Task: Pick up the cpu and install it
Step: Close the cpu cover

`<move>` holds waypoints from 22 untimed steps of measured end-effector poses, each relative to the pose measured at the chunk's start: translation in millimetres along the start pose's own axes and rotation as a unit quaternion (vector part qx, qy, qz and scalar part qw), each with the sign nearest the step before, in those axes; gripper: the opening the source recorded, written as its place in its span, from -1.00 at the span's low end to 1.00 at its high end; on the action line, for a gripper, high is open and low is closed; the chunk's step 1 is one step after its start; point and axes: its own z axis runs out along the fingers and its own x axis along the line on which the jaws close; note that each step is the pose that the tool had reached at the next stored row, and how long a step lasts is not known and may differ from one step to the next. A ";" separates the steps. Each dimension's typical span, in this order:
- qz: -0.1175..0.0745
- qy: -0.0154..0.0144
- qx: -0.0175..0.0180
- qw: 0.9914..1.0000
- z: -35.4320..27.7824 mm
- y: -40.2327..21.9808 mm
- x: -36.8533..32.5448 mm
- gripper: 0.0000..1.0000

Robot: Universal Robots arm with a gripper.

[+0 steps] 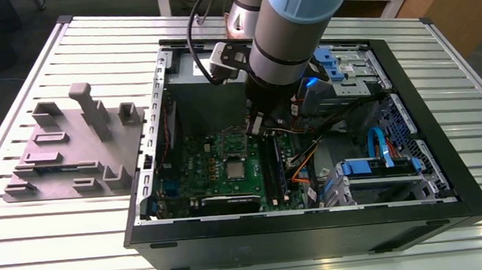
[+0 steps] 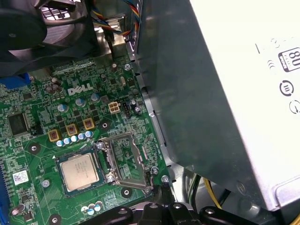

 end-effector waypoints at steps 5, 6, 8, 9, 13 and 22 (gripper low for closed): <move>0.000 0.000 0.000 1.000 0.0 0.0 0.0 -0.79; 0.000 0.001 0.000 1.000 0.1 0.0 0.0 -0.79; 0.000 0.002 0.001 1.000 0.0 0.0 0.1 -0.79; 0.000 0.004 0.001 1.000 0.0 0.0 0.1 -0.79; 0.001 0.010 0.003 1.000 -0.4 0.0 0.1 -0.79; 0.001 0.011 0.004 1.000 -3.6 0.7 -0.3 -0.79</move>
